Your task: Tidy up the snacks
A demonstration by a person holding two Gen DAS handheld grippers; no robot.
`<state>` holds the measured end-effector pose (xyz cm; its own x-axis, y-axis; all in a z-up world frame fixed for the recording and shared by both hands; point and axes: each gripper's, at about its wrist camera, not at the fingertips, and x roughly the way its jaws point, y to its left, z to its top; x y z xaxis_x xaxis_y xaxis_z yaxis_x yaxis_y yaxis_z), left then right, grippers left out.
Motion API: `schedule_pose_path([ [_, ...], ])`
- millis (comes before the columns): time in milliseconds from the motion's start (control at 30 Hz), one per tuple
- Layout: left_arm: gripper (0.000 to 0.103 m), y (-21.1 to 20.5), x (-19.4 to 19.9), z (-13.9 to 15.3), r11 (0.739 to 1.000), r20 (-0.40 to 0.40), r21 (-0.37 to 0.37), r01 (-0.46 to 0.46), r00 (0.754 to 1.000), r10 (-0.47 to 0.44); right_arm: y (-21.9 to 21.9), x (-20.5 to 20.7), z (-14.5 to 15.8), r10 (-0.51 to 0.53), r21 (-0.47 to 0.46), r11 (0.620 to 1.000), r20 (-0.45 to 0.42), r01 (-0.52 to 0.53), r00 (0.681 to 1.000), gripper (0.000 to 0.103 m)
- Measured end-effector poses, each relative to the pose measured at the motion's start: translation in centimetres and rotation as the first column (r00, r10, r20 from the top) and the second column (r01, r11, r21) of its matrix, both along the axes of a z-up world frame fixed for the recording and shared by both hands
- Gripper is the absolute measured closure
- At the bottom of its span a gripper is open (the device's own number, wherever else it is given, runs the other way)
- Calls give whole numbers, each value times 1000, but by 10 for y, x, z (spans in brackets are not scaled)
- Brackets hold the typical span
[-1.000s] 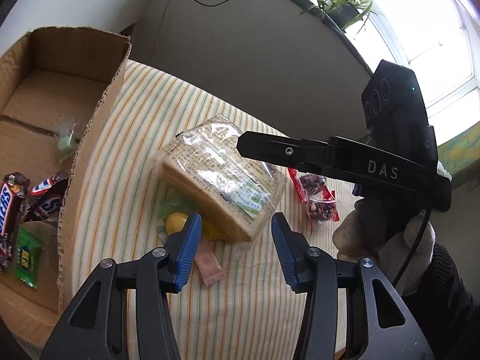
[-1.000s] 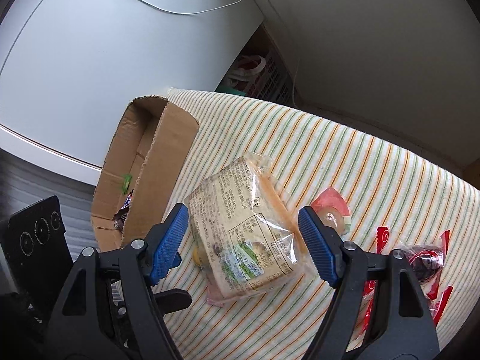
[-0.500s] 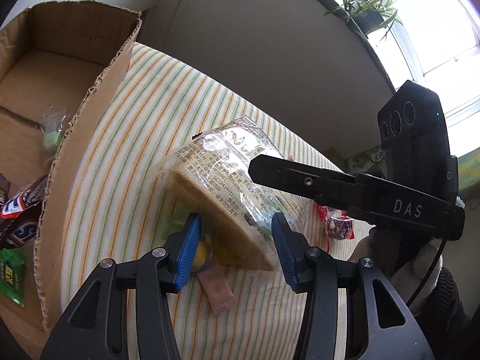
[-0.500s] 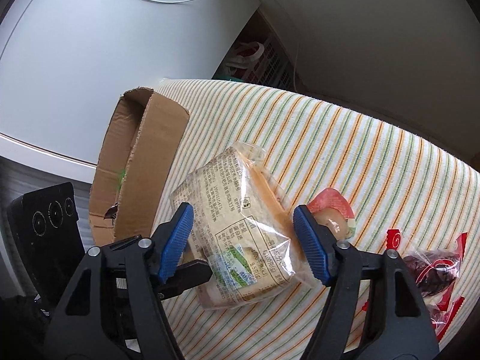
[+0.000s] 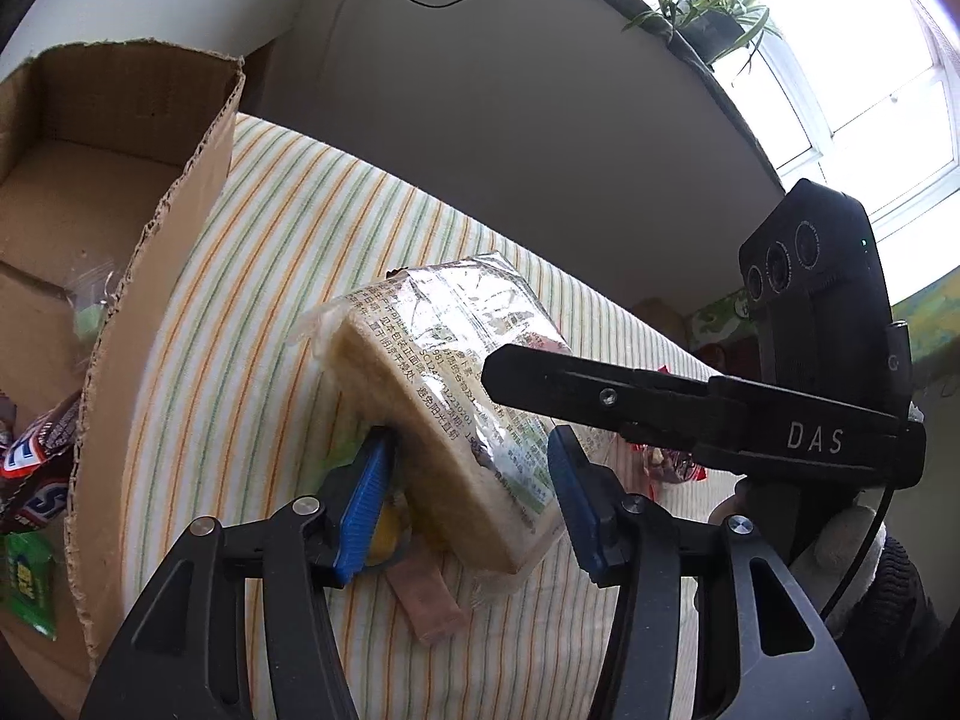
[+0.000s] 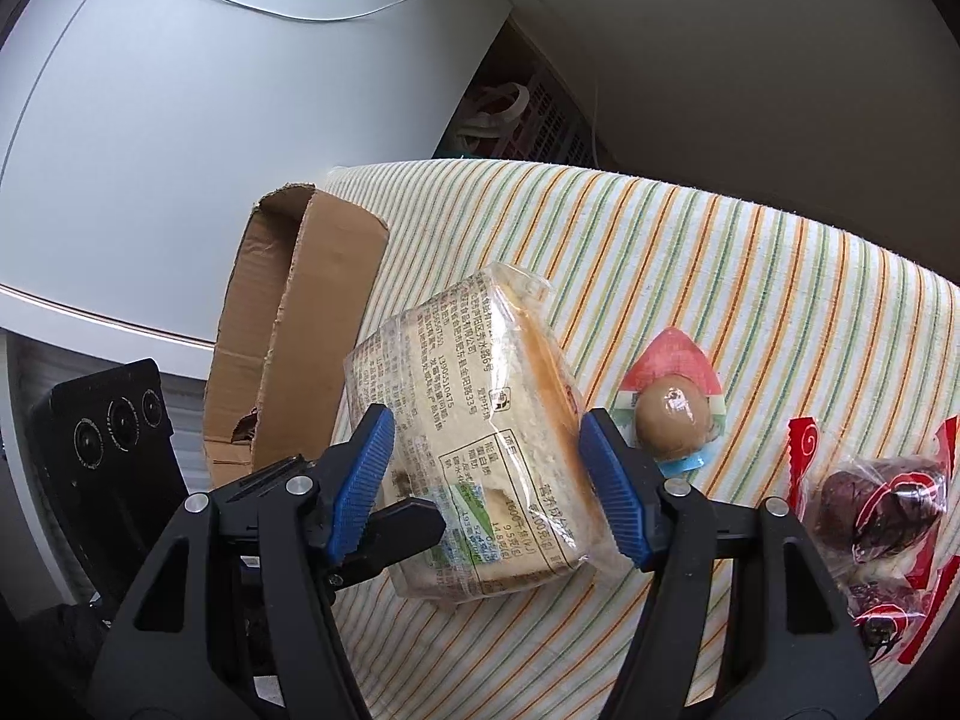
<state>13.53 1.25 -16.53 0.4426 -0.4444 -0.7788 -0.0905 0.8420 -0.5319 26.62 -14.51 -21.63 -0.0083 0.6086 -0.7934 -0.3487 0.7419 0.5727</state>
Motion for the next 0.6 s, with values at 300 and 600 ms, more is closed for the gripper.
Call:
schedule_pose_path([
  [300, 52, -10, -9, 17, 999, 49, 35, 31, 998, -33, -8, -8, 13, -26, 11, 1000, 16, 26, 1000, 40],
  [600, 52, -7, -20, 43, 999, 104, 52, 17, 994, -22, 3, -16, 38, -33, 50, 998, 46, 31, 998, 40],
])
